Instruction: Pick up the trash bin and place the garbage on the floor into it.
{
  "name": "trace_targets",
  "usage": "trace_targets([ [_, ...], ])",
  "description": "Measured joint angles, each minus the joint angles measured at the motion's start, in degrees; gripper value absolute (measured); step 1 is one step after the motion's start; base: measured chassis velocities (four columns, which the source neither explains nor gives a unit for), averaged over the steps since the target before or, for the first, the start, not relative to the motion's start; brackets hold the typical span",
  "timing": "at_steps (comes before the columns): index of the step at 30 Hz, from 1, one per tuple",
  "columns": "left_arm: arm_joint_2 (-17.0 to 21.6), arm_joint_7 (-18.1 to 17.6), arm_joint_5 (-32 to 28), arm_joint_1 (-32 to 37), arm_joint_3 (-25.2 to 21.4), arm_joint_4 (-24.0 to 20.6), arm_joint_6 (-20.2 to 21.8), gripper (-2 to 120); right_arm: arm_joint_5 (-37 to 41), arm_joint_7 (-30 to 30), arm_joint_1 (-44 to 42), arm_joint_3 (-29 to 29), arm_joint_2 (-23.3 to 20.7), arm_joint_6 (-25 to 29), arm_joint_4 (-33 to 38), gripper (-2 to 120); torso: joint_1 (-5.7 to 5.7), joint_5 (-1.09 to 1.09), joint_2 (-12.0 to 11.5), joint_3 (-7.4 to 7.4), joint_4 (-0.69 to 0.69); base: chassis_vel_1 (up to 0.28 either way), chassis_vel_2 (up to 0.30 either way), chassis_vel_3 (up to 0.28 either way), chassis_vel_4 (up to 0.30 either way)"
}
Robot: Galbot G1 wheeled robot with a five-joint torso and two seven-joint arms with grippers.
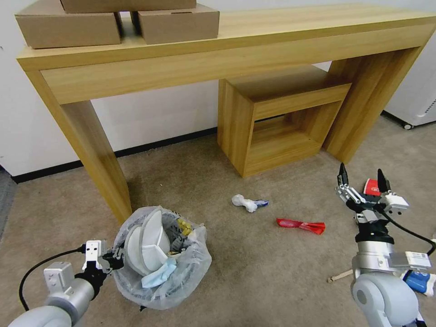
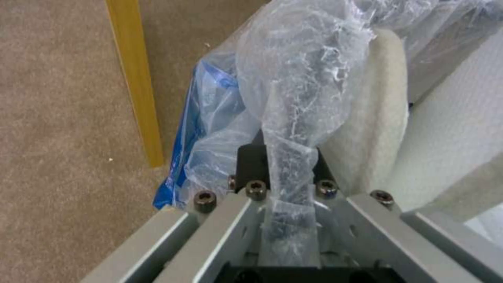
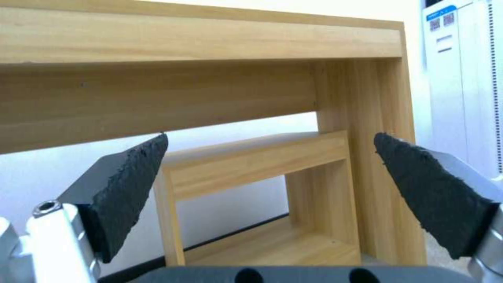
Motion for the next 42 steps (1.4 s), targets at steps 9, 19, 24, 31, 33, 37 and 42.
trace_targets([
  [9,0.12,0.03,-0.10,-1.01,0.42,0.93,0.01,0,-0.80,-1.04,-0.57,-0.01,0.75,0.41,-0.48,100,0.00,0.00,0.00,0.00,0.00,0.000,0.000,0.000,0.000],
  [19,-0.28,0.14,0.28,-1.93,0.56,1.92,-0.54,0,-1.09,-1.22,-0.66,-0.06,0.92,1.32,-1.12,100,0.00,0.00,0.00,0.00,0.00,0.000,0.000,0.000,0.000],
  [24,-0.59,0.29,0.55,-2.07,0.74,2.20,-0.72,0,-1.10,-1.30,-0.94,-0.10,0.96,1.50,-1.23,100,0.00,0.00,0.00,0.00,0.00,0.000,0.000,0.000,0.000],
  [31,-0.78,0.44,0.88,-1.92,0.68,2.20,-0.80,0,-1.09,-1.40,-1.00,0.00,0.68,1.61,-1.20,100,0.00,0.00,0.00,0.00,0.00,0.000,0.000,0.000,0.000],
  [33,-0.78,0.44,0.88,-1.92,0.68,2.20,-0.80,0,-1.09,-1.40,-1.00,-0.01,0.68,1.62,-1.20,100,0.00,0.00,0.00,0.00,0.00,0.000,0.000,0.000,0.000],
  [37,-0.91,0.56,1.12,-1.51,0.54,2.09,-0.96,0,-1.13,-1.41,-1.11,-0.17,0.70,1.65,-1.17,100,0.00,0.00,0.00,0.00,0.01,0.000,0.000,0.000,0.000],
  [42,-1.34,0.68,1.57,-0.96,0.39,1.66,-1.27,0,-1.38,-1.53,-1.30,-0.25,0.66,1.84,-1.09,100,0.00,0.00,0.00,0.00,0.01,-0.007,-0.010,-0.006,-0.011],
])
